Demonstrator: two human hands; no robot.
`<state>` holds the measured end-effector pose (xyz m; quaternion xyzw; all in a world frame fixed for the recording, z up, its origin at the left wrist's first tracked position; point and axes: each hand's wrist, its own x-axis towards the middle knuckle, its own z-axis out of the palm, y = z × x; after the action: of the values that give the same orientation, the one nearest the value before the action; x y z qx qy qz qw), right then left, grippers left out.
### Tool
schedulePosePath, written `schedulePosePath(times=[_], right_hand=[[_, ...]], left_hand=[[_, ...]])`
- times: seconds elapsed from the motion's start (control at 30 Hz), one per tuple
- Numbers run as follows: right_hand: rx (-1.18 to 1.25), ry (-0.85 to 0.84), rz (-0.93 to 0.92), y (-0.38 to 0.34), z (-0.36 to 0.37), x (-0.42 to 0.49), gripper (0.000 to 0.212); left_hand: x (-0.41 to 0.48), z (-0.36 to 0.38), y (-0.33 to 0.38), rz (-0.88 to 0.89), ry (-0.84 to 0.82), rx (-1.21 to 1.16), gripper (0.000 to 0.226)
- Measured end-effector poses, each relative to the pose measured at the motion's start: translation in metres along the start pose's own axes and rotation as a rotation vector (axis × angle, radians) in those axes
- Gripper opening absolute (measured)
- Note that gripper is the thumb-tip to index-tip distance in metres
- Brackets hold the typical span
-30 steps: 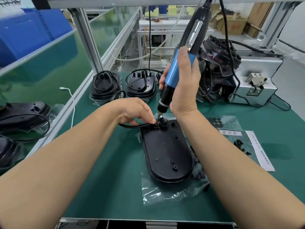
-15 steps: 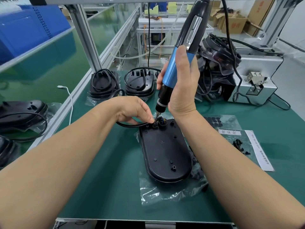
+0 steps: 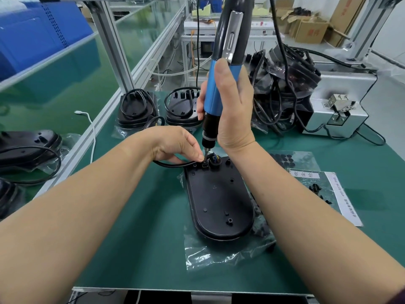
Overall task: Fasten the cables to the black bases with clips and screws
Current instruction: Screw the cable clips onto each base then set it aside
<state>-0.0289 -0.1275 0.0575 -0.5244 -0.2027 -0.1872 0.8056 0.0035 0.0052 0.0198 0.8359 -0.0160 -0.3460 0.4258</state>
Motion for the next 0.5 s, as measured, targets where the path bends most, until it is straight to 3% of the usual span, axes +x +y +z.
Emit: schedulePosePath(times=[0.5], right_hand=[[-0.085, -0.034, -0.028, 0.002, 0.004, -0.002, 0.027]], left_hand=[[0.001, 0.001, -0.011, 0.107, 0.065, -0.007, 0.022]])
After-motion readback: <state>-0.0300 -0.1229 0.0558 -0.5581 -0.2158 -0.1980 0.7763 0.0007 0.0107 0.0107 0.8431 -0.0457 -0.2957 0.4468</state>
